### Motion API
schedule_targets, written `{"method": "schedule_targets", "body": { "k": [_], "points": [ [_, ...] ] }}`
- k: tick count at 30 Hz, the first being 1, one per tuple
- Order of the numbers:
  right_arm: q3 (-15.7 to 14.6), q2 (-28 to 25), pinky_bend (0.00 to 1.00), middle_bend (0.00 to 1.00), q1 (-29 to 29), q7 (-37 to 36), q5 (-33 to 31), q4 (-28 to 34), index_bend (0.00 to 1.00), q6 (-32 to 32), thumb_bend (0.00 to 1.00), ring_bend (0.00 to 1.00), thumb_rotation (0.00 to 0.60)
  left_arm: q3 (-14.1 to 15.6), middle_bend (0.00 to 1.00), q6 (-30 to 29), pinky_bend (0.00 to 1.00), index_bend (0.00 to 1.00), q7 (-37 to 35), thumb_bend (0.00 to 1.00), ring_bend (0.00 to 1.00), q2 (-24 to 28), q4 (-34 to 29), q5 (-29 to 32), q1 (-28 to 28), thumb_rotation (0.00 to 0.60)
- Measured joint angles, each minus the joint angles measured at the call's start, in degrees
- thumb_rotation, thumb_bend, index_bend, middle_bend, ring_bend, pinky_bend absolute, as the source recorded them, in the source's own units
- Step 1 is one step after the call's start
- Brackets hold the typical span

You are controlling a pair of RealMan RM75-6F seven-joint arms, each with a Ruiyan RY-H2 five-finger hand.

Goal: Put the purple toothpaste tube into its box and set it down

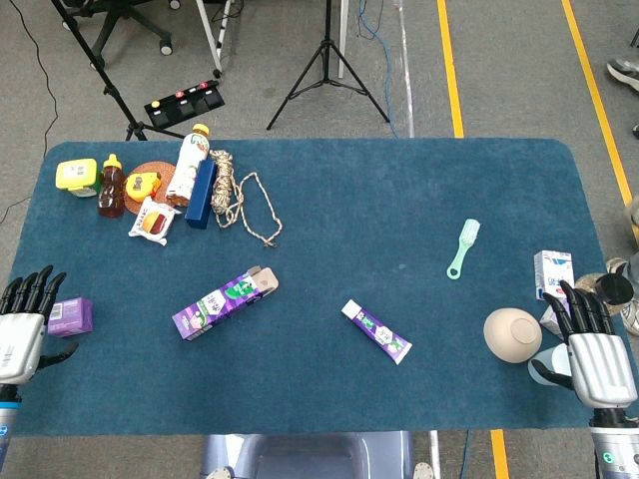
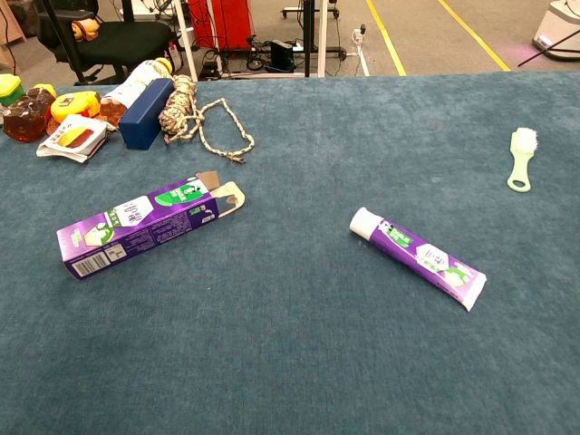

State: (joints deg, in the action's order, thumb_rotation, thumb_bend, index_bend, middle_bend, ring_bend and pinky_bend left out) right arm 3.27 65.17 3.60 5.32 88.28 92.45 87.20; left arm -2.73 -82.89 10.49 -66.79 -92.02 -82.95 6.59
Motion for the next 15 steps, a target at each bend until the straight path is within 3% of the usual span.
{"method": "schedule_targets", "body": {
  "k": [15],
  "points": [
    [-0.73,0.65,0.0,0.0,0.37,2.15,0.04,0.65,0.12,-1.61,0.0,0.0,0.6,0.0,0.0,-1.03,0.04,0.0,0.12,0.07,0.0,0.55,-1.14,-0.23,-0.45,0.6]
  ]
}}
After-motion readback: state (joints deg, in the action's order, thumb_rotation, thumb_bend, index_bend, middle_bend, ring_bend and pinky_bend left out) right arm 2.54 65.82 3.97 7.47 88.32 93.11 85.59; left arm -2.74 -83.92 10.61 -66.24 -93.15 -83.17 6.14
